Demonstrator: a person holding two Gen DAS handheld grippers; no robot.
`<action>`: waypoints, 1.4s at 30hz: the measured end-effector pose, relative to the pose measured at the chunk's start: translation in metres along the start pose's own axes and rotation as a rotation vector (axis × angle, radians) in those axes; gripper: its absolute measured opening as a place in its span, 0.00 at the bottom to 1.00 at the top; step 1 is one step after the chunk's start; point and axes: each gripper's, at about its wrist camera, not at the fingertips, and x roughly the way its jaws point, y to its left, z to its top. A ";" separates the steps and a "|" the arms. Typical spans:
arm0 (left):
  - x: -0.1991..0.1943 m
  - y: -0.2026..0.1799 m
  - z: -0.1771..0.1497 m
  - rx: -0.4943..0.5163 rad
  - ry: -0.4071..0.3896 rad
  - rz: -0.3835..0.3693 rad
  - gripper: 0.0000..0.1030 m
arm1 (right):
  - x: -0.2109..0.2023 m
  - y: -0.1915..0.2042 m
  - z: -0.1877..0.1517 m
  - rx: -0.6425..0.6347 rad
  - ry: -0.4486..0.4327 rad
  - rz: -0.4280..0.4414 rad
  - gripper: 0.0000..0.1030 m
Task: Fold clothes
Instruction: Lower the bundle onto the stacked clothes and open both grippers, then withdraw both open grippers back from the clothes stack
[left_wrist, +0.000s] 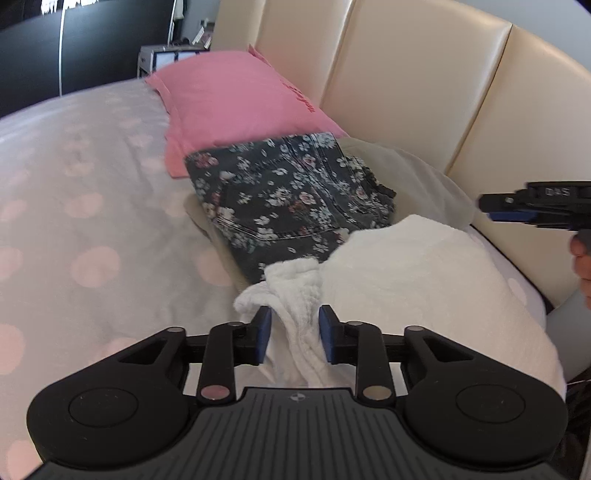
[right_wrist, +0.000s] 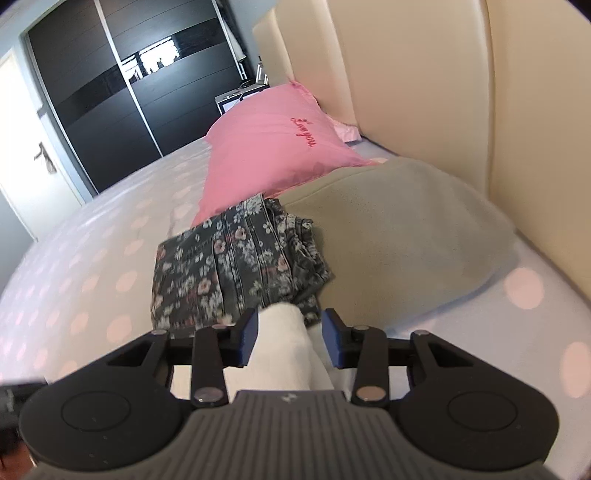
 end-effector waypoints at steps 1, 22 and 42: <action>-0.005 -0.001 -0.001 0.002 -0.009 0.017 0.26 | -0.009 0.002 -0.005 -0.021 0.001 -0.005 0.41; -0.031 -0.124 -0.108 0.255 0.086 -0.030 0.26 | -0.077 0.000 -0.179 -0.202 0.115 -0.186 0.40; -0.088 -0.118 -0.096 0.278 -0.001 0.027 0.26 | -0.111 0.052 -0.134 -0.123 0.197 -0.372 0.46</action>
